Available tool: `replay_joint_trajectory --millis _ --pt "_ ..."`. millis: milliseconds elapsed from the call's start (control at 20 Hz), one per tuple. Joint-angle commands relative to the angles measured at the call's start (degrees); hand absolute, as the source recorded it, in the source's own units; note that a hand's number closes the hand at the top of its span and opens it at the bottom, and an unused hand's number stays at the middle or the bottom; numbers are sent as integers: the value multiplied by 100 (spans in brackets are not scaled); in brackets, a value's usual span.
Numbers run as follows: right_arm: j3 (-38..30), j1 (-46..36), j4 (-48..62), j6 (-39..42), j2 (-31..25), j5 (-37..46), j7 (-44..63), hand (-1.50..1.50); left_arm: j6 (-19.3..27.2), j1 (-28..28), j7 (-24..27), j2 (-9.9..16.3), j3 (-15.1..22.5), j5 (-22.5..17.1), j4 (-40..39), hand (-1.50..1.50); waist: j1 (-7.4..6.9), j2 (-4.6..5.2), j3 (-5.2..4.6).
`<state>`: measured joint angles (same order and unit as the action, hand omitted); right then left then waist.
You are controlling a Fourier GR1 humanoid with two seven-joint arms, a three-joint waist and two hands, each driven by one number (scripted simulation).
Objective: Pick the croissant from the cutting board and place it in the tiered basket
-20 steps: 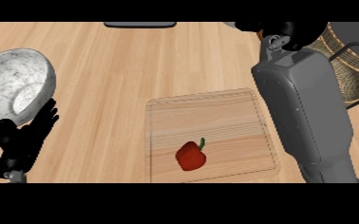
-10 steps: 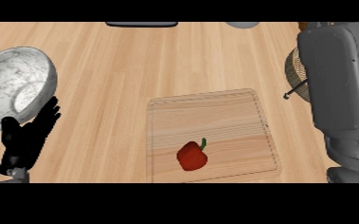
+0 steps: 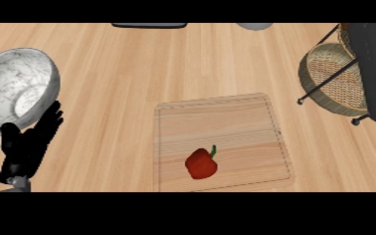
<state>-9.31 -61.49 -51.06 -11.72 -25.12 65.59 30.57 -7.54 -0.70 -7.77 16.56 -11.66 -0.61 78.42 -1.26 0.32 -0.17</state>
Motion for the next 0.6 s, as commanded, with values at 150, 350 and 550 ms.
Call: replay_joint_trajectory --millis 150,350,550 --pt "604 -344 953 705 -918 788 -771 150 -74 -48 -108 -11 -3 -54 23 0 -34 14 13" --pt "570 -615 1439 783 -1316 793 -1494 150 33 -245 -90 -152 85 47 206 0 -56 11 18" --pt "616 -968 1837 917 -1445 956 -1755 150 69 -190 105 -200 111 157 42 0 -25 8 16"
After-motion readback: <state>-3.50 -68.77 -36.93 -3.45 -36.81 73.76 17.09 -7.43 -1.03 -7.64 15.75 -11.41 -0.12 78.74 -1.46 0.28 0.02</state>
